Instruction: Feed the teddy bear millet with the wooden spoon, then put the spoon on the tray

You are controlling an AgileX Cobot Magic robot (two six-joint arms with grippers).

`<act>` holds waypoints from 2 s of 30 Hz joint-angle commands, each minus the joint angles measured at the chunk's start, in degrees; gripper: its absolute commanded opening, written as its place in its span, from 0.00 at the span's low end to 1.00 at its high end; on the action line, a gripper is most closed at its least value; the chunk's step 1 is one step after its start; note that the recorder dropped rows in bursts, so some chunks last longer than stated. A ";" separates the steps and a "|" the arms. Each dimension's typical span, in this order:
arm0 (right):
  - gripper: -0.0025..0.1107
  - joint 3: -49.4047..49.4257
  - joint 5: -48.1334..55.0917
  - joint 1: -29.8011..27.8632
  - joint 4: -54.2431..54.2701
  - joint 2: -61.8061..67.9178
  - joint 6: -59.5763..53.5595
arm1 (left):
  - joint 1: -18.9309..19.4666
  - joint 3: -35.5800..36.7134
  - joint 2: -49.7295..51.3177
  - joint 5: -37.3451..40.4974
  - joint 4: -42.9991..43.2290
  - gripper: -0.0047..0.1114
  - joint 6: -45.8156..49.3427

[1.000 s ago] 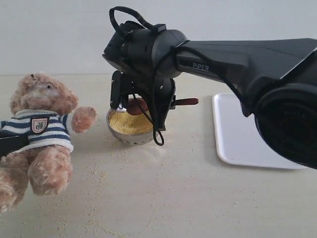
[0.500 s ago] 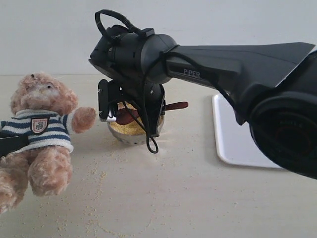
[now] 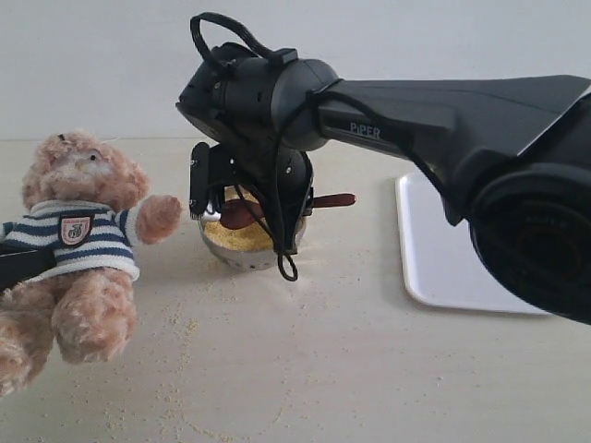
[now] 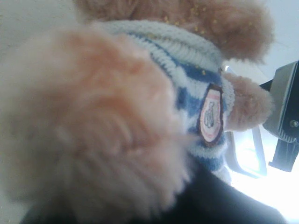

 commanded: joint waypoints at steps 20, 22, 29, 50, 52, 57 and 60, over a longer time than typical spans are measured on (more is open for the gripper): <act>0.02 -0.22 0.27 -0.55 -5.31 -1.14 0.32 | 0.17 -0.17 -0.54 1.40 -0.90 0.08 0.30; 0.02 -0.22 0.27 -0.77 -7.44 -1.57 -0.73 | 0.17 -0.17 -0.54 1.40 -0.90 0.08 0.30; 0.02 -0.22 -1.08 -2.27 -10.43 -1.77 -5.82 | 0.17 -0.17 -0.54 1.88 -0.90 0.08 -0.36; 0.02 5.09 -3.81 -2.37 -10.84 -1.77 -19.09 | 0.17 -0.17 -0.54 1.76 -0.90 0.08 -0.61; 0.02 7.10 -4.59 -2.37 -11.90 -1.77 -19.09 | 0.17 -0.17 -0.54 1.76 -0.90 0.08 -0.40; 0.02 7.87 -6.32 -2.06 -12.55 -1.87 -17.66 | 0.17 -0.17 -0.54 1.03 -0.90 0.08 -0.23; 0.02 7.87 -6.89 -1.41 -12.91 -1.86 -17.46 | 0.17 -0.17 -0.54 1.03 -0.90 0.08 -0.22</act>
